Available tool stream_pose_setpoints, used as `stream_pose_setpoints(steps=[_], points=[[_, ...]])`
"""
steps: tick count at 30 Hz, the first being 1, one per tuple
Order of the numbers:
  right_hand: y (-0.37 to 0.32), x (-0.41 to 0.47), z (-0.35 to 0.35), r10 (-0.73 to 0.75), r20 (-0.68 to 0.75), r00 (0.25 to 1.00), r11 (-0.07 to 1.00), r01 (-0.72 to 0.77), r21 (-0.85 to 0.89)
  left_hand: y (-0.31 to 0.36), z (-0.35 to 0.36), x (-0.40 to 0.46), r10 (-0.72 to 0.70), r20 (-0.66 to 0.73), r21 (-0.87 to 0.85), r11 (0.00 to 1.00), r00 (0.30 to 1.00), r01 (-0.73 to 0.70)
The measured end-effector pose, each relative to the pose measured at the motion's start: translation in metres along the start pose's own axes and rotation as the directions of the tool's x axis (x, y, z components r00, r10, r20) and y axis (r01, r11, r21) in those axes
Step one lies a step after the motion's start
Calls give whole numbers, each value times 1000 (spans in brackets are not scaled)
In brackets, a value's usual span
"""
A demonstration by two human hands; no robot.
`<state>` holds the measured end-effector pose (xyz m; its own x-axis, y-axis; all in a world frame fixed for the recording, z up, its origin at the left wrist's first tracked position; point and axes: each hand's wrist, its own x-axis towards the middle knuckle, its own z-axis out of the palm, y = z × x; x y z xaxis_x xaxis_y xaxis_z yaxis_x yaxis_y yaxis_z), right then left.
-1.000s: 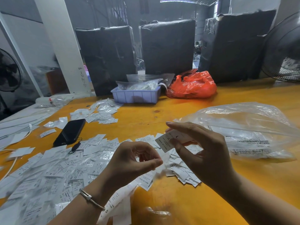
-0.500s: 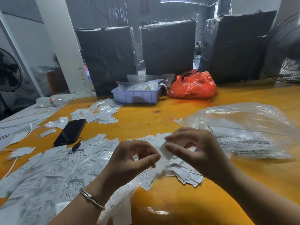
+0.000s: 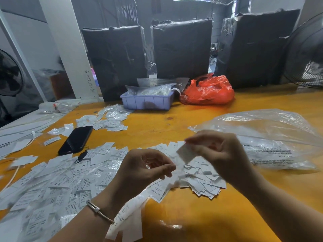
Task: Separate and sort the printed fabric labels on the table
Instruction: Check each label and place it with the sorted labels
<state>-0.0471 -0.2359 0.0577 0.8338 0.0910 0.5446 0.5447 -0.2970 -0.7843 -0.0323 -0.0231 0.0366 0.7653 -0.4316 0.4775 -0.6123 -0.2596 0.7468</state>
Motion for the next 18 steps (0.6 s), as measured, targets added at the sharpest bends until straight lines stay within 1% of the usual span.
stream_pose_setpoints(steps=[1,2,4,6,10,18], points=[[-4,0,-4,-34,-91,995,999,38,36,0,0,0,4,-7,5,1000,1000,-4],[-7,0,-8,-72,-152,986,994,84,71,1,0,0,8,-11,11,1000,1000,-8],[-13,-3,-11,-174,-191,966,980,189,65,2,0,0,12,-14,19,1000,1000,-12],[-16,-7,-6,-271,-185,945,962,271,-27,3,0,0,20,-10,30,999,1000,-19],[-14,-12,5,-376,-151,914,923,356,-146,4,0,1,28,-7,41,999,1000,-28],[-8,-11,10,-433,-65,899,877,404,-259,4,1,0,48,19,38,998,999,-49]])
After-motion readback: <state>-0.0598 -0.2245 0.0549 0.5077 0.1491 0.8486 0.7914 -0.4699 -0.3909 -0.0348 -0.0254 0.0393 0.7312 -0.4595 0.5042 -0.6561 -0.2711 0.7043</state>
